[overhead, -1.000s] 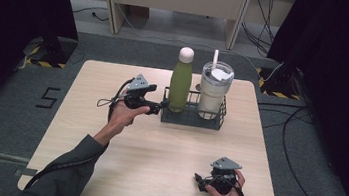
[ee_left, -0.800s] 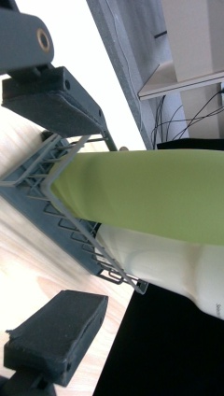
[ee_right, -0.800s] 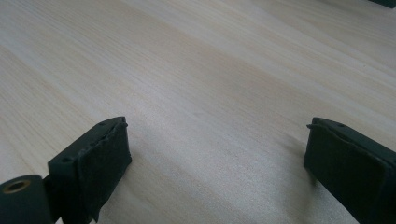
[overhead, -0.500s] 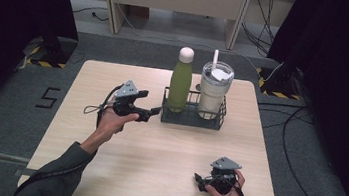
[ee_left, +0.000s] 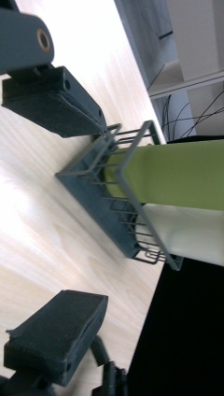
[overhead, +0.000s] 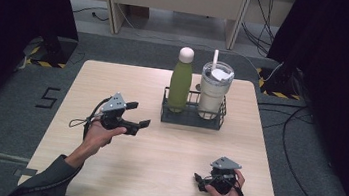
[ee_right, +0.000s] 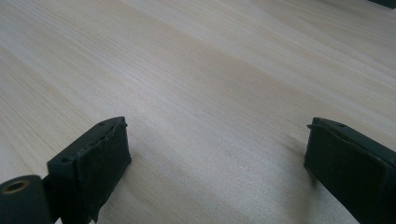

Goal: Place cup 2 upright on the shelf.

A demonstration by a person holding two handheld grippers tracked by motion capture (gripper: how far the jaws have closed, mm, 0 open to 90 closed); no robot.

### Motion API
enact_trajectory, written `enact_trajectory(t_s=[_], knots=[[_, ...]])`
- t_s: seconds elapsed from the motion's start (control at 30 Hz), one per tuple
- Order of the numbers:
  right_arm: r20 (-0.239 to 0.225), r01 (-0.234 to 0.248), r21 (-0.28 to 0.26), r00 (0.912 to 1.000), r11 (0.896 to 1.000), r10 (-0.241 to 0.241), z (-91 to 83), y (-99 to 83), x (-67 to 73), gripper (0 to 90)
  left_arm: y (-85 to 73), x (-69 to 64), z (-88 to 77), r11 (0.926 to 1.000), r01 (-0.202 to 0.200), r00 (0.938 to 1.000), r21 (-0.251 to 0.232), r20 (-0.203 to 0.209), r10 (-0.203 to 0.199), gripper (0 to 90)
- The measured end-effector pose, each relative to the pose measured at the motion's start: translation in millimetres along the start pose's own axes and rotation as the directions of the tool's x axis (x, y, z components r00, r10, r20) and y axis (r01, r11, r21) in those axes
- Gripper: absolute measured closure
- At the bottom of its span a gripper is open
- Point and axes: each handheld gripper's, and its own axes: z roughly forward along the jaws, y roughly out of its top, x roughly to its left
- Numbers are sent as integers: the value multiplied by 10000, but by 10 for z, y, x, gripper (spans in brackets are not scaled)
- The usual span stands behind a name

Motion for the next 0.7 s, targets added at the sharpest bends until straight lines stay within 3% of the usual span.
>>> enact_trajectory(t_s=[0.4, 0.7], knots=[[-3, 27, 0, 10000, 10000, -27, 1, 1, -1, 69, -261, -87, -220, 9995, -102, 9999, 291, 88, 99, 145], [-1, 10, 5, 10000, 10000, -10, 1, 2, 1, 70, -437, -167, -276, 9987, -270, 9996, 440, 5, 270, 146]])
